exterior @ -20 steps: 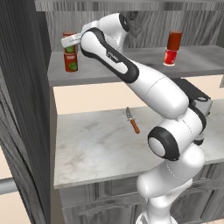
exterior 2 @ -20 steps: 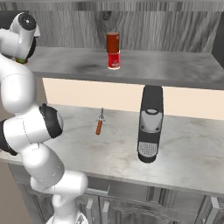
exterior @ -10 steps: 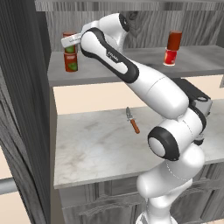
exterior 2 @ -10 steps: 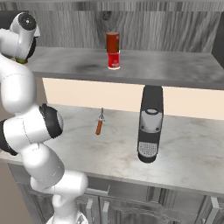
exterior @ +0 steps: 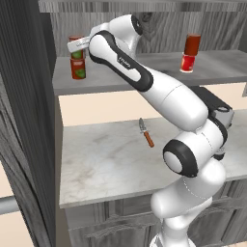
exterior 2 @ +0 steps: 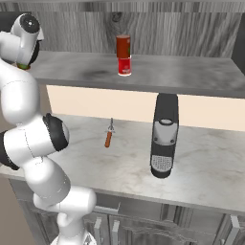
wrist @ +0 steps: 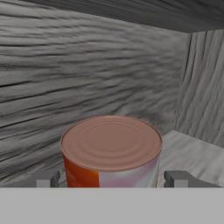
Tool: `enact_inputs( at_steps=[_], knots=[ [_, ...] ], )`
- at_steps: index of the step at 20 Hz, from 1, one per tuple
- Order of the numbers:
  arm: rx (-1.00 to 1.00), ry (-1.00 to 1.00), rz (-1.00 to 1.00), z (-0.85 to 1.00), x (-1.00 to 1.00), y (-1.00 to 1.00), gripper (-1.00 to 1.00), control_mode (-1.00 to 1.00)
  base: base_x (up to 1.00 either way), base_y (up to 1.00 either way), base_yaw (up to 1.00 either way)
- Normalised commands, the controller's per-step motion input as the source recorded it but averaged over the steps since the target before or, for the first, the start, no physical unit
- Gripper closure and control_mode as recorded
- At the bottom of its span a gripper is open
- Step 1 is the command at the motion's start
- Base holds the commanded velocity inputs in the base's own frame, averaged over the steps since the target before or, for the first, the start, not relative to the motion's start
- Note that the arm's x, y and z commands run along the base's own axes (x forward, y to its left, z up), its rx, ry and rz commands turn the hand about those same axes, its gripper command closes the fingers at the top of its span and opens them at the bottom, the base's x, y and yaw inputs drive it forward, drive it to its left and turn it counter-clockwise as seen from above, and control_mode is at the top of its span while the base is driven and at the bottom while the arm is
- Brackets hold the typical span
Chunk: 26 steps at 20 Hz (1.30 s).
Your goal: Stack two cans on top of the other two cans in the cabinet.
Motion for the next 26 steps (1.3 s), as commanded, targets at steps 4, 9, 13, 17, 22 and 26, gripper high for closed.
enact_inputs(
  at_steps=[4,9,13,17,22,26],
  knots=[
    [0.0,0.0,0.0,0.0,0.0,0.0,-1.0,-1.0,0.0,0.0,0.0],
    [0.0,0.0,0.0,0.0,0.0,0.0,-1.0,-1.0,0.0,0.0,0.0],
    [0.0,0.0,0.0,0.0,0.0,0.0,-1.0,-1.0,0.0,0.0,0.0],
    [0.0,0.0,0.0,0.0,-0.05,0.0,-1.0,-1.0,0.0,0.0,0.0],
    [0.0,0.0,0.0,0.0,-0.11,0.0,-1.0,-1.0,0.0,0.0,0.0],
    [0.0,-0.01,0.0,0.0,-0.04,-0.07,-1.0,-1.0,0.0,0.0,0.0]
  ],
)
